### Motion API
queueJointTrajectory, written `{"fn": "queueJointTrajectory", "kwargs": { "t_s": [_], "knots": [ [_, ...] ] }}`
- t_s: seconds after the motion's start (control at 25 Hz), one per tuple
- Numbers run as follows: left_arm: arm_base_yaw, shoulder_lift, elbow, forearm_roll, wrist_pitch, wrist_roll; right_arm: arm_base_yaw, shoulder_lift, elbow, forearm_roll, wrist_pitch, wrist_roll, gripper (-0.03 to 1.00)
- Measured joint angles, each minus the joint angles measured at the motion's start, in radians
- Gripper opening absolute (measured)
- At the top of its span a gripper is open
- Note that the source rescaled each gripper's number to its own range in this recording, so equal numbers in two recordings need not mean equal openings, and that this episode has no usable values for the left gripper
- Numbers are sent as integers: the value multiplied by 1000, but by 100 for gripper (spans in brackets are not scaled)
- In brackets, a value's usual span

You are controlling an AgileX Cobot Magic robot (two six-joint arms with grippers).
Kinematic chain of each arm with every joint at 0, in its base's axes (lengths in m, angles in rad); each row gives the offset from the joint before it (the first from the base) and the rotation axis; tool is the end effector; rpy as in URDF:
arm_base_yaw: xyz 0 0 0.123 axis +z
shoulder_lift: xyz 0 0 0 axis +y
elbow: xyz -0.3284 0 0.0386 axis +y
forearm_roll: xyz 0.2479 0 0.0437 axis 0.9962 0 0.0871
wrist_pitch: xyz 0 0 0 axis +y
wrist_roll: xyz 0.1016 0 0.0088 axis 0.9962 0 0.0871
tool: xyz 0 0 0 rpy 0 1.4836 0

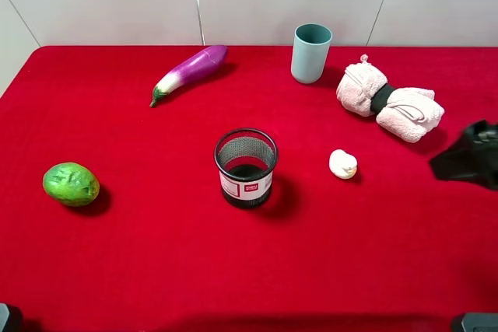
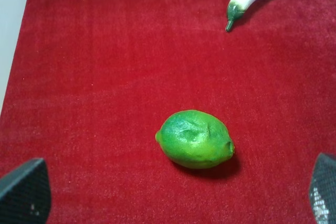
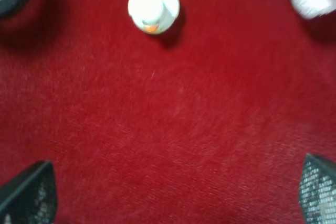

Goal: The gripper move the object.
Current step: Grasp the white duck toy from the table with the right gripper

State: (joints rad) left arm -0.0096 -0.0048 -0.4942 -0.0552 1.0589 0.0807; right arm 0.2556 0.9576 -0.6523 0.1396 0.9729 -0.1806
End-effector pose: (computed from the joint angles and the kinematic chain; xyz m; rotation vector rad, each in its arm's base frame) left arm -0.0412 -0.0045 0.2706 0.0946 2.0401 -0.0216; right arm 0.1229 0.0442 0.2870 -0.5210 2.7110 0.2001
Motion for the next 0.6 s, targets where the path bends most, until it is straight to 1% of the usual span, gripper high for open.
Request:
{"fn": "queueJointTrajectory", "kwargs": {
  "t_s": [0.24,0.52,0.6],
  "knots": [
    [0,0,0,0,0,0,0,172,-1,18,-79,9,100],
    [0,0,0,0,0,0,0,321,-1,134,-174,14,100],
    [0,0,0,0,0,0,0,357,-4,152,-206,14,100]
  ]
}}
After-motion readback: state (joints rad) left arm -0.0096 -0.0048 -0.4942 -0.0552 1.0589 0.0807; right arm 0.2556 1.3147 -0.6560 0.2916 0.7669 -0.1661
